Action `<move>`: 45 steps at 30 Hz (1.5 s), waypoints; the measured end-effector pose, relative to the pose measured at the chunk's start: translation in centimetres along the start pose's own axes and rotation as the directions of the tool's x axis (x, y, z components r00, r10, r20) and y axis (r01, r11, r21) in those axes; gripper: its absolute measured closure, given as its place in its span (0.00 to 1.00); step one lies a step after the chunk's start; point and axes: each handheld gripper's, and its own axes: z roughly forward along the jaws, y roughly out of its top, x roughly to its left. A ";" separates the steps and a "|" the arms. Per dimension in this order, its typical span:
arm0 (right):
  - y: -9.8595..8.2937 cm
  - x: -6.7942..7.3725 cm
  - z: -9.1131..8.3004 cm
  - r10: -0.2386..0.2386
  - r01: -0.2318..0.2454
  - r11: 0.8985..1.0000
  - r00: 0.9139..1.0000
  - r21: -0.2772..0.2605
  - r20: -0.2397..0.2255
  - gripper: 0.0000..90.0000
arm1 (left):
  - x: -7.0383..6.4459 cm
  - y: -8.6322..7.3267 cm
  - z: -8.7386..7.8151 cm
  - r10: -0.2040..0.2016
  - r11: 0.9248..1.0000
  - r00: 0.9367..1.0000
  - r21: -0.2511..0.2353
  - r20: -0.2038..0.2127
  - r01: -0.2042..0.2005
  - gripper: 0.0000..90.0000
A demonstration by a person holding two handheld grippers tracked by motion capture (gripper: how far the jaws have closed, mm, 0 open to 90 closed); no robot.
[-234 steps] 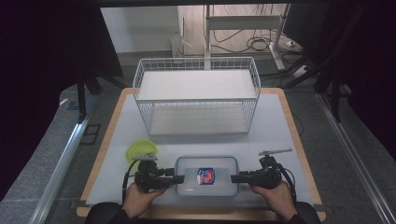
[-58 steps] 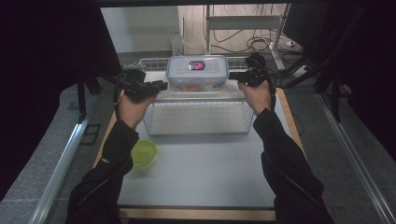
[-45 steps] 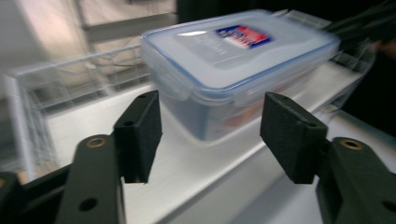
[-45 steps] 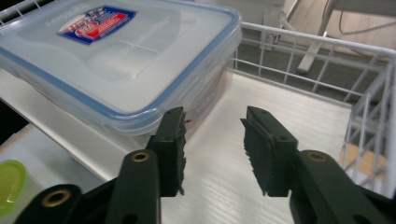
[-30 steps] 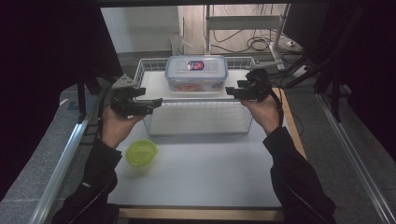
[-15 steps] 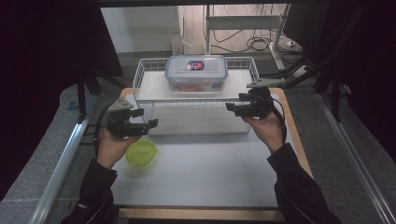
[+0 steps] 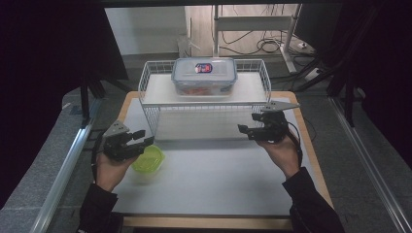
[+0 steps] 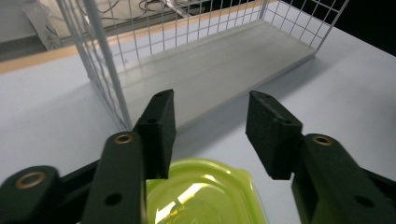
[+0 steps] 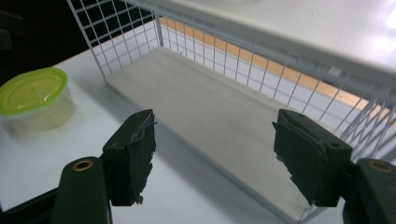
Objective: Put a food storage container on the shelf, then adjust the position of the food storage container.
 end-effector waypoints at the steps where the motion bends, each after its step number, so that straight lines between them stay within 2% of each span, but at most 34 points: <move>1: -0.4 0.0 0.0 0.001 -0.001 1.000 1.000 0.002 0.002 0.32 | 0.1 -0.3 -0.1 -0.006 1.000 1.000 0.003 -0.006 0.006 0.62; 6: -2.1 0.2 0.2 -0.001 0.001 1.000 1.000 0.031 0.004 0.31 | 0.4 -1.6 -0.4 -0.031 0.999 0.999 0.011 -0.030 0.031 0.72; 10: -4.3 0.5 0.3 0.014 -0.013 0.999 1.000 0.050 -0.011 0.31 | 0.6 -3.0 -0.7 -0.054 0.998 0.997 0.009 -0.061 0.055 0.78; 12: -4.8 0.6 0.3 0.015 -0.015 0.998 1.000 0.053 -0.012 0.31 | 0.8 -3.3 -0.7 -0.063 0.998 0.996 0.011 -0.061 0.063 0.83; 13: -5.7 0.7 0.2 0.017 -0.017 0.998 1.000 0.056 -0.008 0.31 | 1.0 -3.5 -0.7 -0.075 0.997 0.995 0.013 -0.059 0.076 0.85; 17: -7.4 0.9 0.0 0.019 -0.019 0.997 1.000 0.071 -0.002 0.32 | 1.8 -4.7 -0.7 -0.101 0.994 0.992 0.030 -0.074 0.104 0.91; 22: -8.8 1.3 -0.4 0.025 -0.024 0.996 1.000 0.081 -0.012 0.34 | 2.1 -5.4 -0.7 -0.095 0.994 0.991 0.050 -0.100 0.100 0.97; 30: -10.6 1.7 -0.8 0.016 -0.016 0.994 1.000 0.107 0.007 0.33 | 2.6 -6.0 -0.7 -0.099 0.992 0.988 0.065 -0.122 0.108 1.00; 36: -11.3 1.6 -0.9 0.023 -0.025 0.992 1.000 0.125 0.015 0.33 | 3.1 -6.3 -0.4 -0.086 0.991 0.982 0.090 -0.168 0.102 1.00; 38: -11.3 1.5 -0.9 0.023 -0.025 0.992 1.000 0.124 0.020 0.33 | 3.5 -6.5 -0.3 -0.094 0.989 0.980 0.099 -0.173 0.112 1.00; 42: -11.4 1.6 -0.8 0.018 -0.020 0.991 1.000 0.134 0.022 0.33 | 4.1 -7.0 0.1 -0.102 0.983 0.973 0.129 -0.207 0.131 1.00; 45: -11.5 1.7 -0.8 0.015 -0.019 0.990 1.000 0.140 0.024 0.33 | 4.4 -7.2 0.2 -0.110 0.980 0.972 0.142 -0.210 0.141 1.00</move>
